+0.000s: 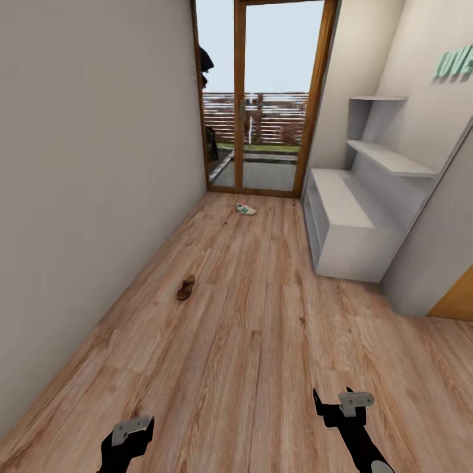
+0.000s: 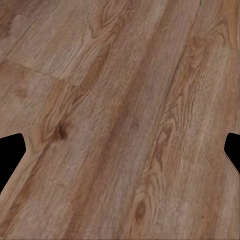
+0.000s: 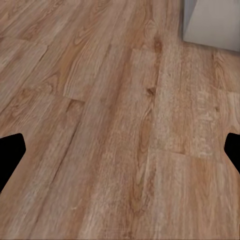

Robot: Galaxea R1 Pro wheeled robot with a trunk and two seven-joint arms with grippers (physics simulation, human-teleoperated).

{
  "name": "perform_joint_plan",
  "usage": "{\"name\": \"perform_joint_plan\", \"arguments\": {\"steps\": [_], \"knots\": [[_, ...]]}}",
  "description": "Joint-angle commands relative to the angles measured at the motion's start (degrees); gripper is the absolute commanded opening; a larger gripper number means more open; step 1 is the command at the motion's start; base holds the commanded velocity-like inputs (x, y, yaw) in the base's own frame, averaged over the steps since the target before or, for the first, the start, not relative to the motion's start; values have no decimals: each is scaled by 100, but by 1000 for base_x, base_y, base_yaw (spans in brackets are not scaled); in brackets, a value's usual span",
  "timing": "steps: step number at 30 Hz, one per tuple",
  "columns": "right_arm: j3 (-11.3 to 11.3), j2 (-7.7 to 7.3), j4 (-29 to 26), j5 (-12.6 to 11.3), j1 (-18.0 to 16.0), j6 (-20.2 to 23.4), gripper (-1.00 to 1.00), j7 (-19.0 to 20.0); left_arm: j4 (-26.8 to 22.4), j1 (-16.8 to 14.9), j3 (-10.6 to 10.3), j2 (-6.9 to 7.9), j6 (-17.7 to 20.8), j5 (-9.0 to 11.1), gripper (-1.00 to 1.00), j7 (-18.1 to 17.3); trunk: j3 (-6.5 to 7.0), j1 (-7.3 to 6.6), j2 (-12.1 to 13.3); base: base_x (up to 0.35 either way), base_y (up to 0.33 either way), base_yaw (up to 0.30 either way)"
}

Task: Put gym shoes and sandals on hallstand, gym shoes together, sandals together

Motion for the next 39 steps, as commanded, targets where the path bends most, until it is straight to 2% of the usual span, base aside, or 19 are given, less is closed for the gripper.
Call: {"name": "perform_joint_plan", "arguments": {"steps": [1, 39], "knots": [[4, -2, 1, 0, -3, -17, 100, 2, -1, -3, 2, 0, -17, 27, 100, -8, -5, 3, -2, 339, 0, 0], [2, -2, 4, 8, -1, -17, 100, -12, 26, -12, -13, 1, -21, 24, 100, -14, -5, 3, -2, 340, 0, 0]]}}
